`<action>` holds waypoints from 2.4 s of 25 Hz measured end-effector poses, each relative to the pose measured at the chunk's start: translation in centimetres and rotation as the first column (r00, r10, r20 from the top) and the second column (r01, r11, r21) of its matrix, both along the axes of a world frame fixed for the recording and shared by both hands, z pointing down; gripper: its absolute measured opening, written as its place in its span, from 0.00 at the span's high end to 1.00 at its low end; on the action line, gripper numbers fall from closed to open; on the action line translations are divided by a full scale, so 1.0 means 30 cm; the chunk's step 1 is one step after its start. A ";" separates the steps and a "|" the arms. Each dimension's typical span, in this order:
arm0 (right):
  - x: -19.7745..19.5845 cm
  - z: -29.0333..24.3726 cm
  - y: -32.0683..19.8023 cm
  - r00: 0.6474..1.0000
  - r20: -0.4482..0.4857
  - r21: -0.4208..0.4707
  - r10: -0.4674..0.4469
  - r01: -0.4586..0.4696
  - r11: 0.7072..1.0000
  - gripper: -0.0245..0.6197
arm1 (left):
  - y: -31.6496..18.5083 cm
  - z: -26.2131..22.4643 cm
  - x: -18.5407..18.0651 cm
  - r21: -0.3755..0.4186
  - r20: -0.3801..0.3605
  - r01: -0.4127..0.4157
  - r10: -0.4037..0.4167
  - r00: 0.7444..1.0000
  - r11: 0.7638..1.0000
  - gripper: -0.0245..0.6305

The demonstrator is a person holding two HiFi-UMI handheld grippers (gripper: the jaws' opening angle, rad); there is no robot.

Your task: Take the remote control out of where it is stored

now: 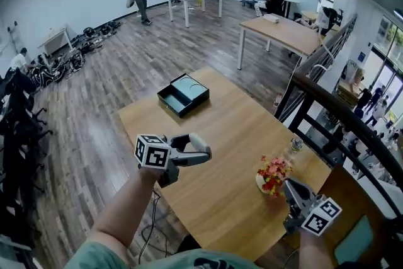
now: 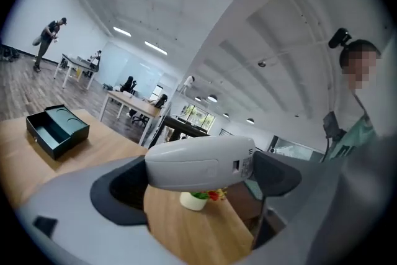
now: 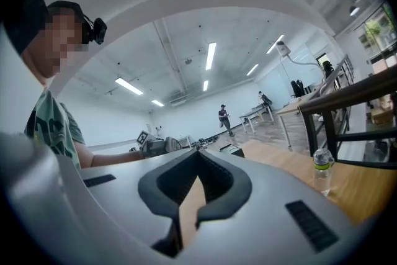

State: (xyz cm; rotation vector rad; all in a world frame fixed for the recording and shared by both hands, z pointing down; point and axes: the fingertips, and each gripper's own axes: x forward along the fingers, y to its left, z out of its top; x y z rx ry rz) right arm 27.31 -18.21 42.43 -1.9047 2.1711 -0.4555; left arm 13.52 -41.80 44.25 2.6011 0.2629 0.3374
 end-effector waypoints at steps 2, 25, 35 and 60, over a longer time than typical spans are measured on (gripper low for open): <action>-0.014 -0.051 0.088 0.999 -0.017 0.020 -0.036 0.036 0.999 0.96 | 0.188 -0.063 -0.065 -0.001 -0.062 0.038 -0.038 0.997 0.999 0.13; -0.283 -0.335 0.414 0.976 -0.044 0.196 -0.211 0.216 0.957 0.96 | 1.028 -0.391 -0.640 0.041 -0.509 0.288 -0.228 0.830 0.957 0.13; -0.234 -0.383 0.429 0.975 -0.074 0.161 -0.211 0.220 0.962 0.96 | 1.101 -0.454 -0.568 0.043 -0.545 0.226 -0.167 0.822 0.973 0.13; -0.144 -0.249 0.674 0.996 0.024 0.184 -0.091 0.085 0.979 0.96 | 1.173 -0.399 -0.423 0.063 -0.440 0.115 -0.076 0.895 0.991 0.13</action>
